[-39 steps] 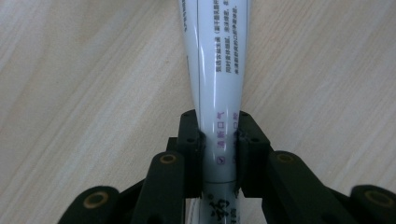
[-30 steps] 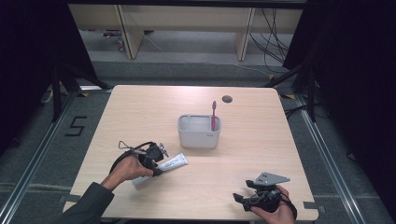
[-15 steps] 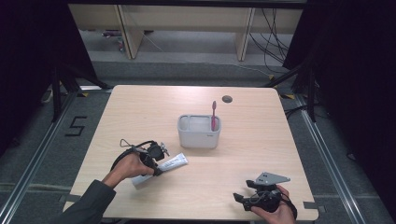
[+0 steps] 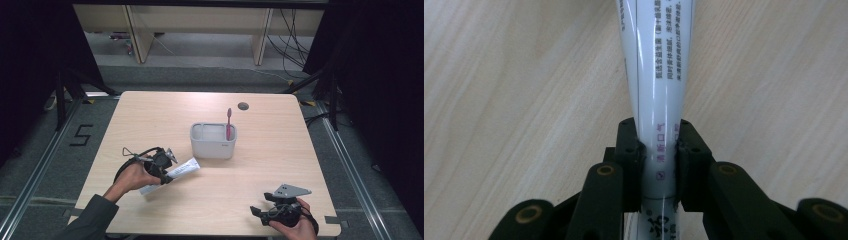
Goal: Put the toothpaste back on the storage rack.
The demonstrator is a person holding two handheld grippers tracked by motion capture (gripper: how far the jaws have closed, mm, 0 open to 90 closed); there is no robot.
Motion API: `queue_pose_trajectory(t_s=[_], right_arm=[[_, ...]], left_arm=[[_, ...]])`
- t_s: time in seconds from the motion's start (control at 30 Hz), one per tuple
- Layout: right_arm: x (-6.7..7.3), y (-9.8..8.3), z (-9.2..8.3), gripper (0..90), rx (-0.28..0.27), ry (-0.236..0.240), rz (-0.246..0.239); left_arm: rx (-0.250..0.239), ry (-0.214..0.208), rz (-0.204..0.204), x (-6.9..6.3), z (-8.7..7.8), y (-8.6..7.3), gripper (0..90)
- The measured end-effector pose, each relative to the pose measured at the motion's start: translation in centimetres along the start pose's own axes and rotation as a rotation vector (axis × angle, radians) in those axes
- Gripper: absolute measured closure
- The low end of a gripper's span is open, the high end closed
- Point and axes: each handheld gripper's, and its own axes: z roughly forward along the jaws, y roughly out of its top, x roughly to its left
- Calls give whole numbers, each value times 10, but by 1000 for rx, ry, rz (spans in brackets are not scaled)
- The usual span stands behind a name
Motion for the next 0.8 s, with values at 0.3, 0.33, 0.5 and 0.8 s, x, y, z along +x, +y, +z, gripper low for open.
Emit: queue_pose_trajectory(t_s=[0.3,0.33,0.5,0.8], right_arm=[[-1,0,0,268,-3,-4,-7],[-1,0,0,267,-4,-6,-7],[-1,0,0,267,-8,-3,-6],[-2,0,0,267,-8,-14,-16]], left_arm=[[-169,25,-70,13,-35,-12,754],[-189,31,-73,16,-38,-13,755],[-284,64,-109,21,-50,-14,754],[-469,107,-189,28,-62,-8,755]])
